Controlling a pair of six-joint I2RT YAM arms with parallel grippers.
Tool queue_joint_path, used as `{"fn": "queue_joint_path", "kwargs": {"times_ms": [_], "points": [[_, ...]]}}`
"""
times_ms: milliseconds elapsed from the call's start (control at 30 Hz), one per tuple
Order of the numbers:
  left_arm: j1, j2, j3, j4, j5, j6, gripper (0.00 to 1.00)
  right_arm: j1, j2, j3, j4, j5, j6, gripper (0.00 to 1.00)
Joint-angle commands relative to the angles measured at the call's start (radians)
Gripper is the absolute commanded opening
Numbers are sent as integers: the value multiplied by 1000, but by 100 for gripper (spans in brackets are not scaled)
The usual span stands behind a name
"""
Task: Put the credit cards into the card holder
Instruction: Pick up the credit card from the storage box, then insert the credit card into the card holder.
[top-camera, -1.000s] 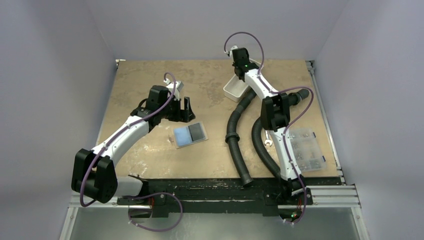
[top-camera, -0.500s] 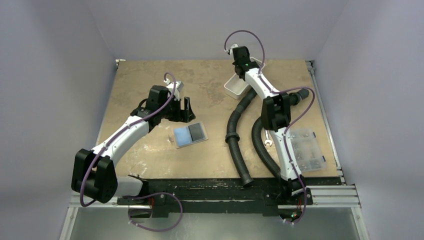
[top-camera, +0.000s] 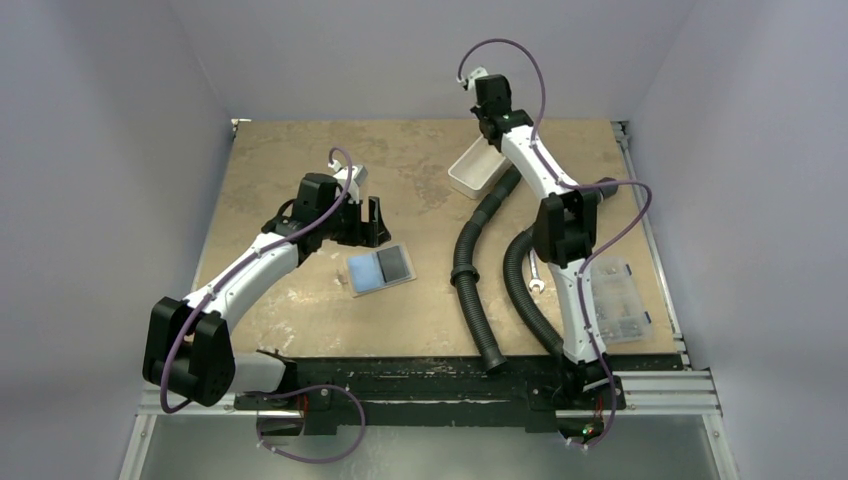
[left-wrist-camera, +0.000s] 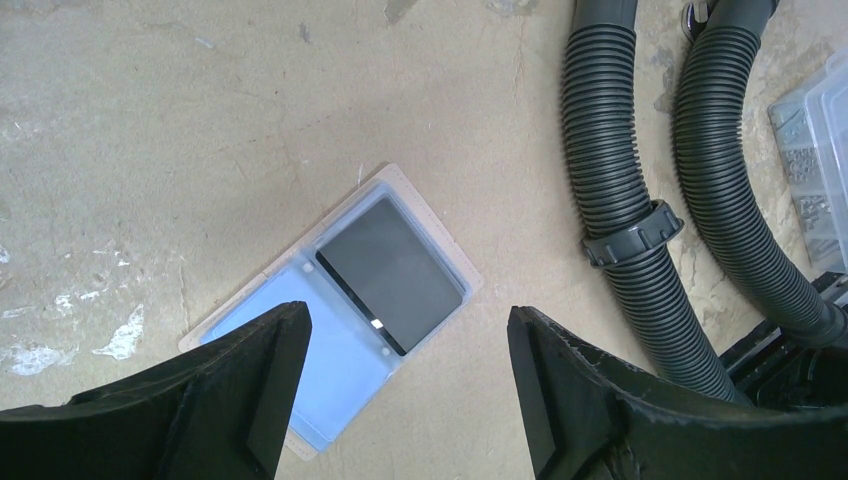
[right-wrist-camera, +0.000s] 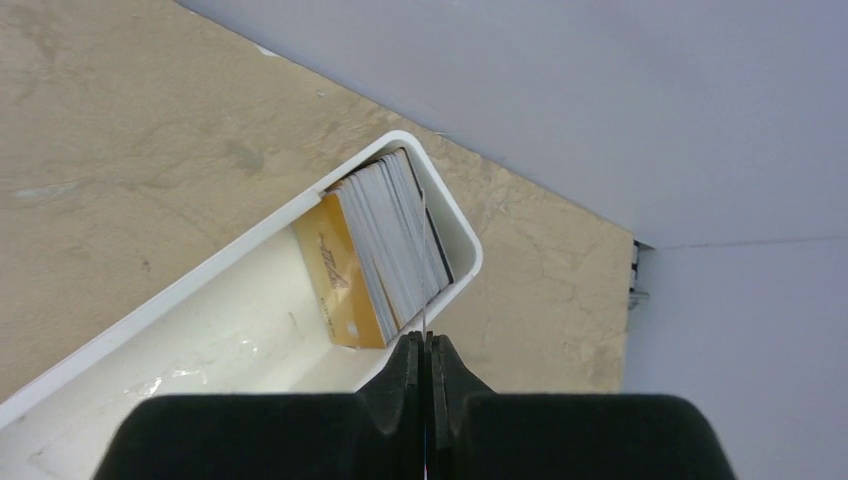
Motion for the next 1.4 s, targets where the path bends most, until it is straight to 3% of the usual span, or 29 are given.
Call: {"fn": "queue_joint_path", "kwargs": {"times_ms": [0,133,267,433,533,700,900,1100,1367], "points": [[-2,-13,-9,39,20,14,77,-3,-107,-31,-32,-82,123,0],[10,-4,-13,38,8,-6,77,-6,-209,-89,-74,-240,350,0],[32,22,-20,20,4,-50,74,-8,-390,-309,-23,-516,619,0],[97,86,-66,29,82,-131,55,6,-577,-696,204,-986,872,0],[125,115,-117,63,145,-175,46,61,-628,-899,360,-1108,986,0],[128,147,-145,57,140,-171,29,189,-636,-1045,444,-1139,1036,0],[128,175,-127,-22,69,-138,20,272,-609,-1158,612,-1157,1149,0],[128,243,-120,-71,9,-129,6,305,-559,-1166,612,-1136,1159,0],[128,277,-123,-84,-28,-123,0,340,-477,-1106,530,-1088,1099,0]]}}
